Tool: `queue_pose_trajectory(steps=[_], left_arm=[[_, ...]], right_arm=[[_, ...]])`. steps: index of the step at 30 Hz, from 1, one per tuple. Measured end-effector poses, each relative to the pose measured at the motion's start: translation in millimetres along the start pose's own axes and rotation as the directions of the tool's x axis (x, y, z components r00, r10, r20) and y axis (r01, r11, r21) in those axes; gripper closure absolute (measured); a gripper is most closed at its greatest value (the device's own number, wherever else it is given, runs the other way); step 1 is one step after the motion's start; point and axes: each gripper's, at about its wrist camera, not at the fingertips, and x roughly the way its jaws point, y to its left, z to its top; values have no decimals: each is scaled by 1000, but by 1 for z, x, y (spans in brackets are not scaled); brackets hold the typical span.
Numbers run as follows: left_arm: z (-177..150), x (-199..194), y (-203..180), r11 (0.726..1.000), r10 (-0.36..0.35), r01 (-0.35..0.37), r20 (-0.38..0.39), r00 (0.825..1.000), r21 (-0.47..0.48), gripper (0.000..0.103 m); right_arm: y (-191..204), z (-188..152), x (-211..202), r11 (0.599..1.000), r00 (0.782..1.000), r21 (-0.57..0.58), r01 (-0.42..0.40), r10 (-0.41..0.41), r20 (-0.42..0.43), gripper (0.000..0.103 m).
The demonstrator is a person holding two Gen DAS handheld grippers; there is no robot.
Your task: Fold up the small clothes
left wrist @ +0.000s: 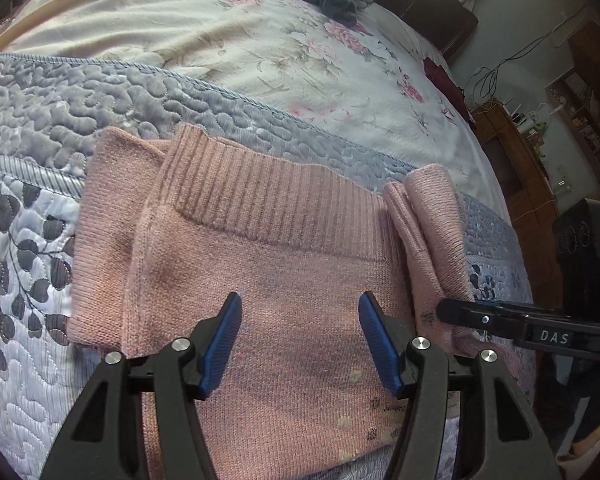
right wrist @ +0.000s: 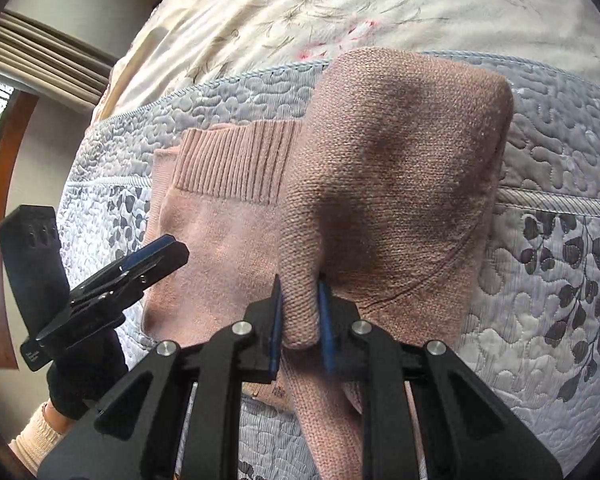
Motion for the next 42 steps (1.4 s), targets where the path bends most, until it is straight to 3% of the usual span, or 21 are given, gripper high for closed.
queue_pose_trajectory(steps=[5,8,10,16,22,28,33,37,42], left_arm=[[0,-1,3,1000,-16,16,-4,1000,-24,42],[2,-1,1,999,-37,36,-8,999,-36,42],[3,0,-2,997,-61,60,-10,998,-51,42],[4,6,-20,989,-132,130,-22,991,-68,42],[5,30,-46,976,-204,198,-76,976,-86,41],[0,69,-63,964,-246,225,-155,957,-138,41],[1,96,-76,959,-258,226,-187,948,-173,43],[3,99,-86,966,-231,205,-168,958,-157,81],[3,79,-92,963,-238,222,-104,966,-150,85]], right_arm=[[9,-2,27,998,999,-40,44,-45,-30,80],[9,-1,30,998,999,-52,33,-35,-35,70],[8,-1,26,998,999,-55,-10,8,-44,56],[-7,-6,-18,992,992,16,-122,122,23,56],[-59,-21,-70,990,989,94,-105,94,118,55],[-123,-49,-65,969,992,230,-90,66,110,55],[-142,-73,-51,959,993,266,-96,73,94,56],[-148,-83,-50,958,993,271,-99,76,91,55],[-152,-86,-56,957,992,272,-101,76,99,55]])
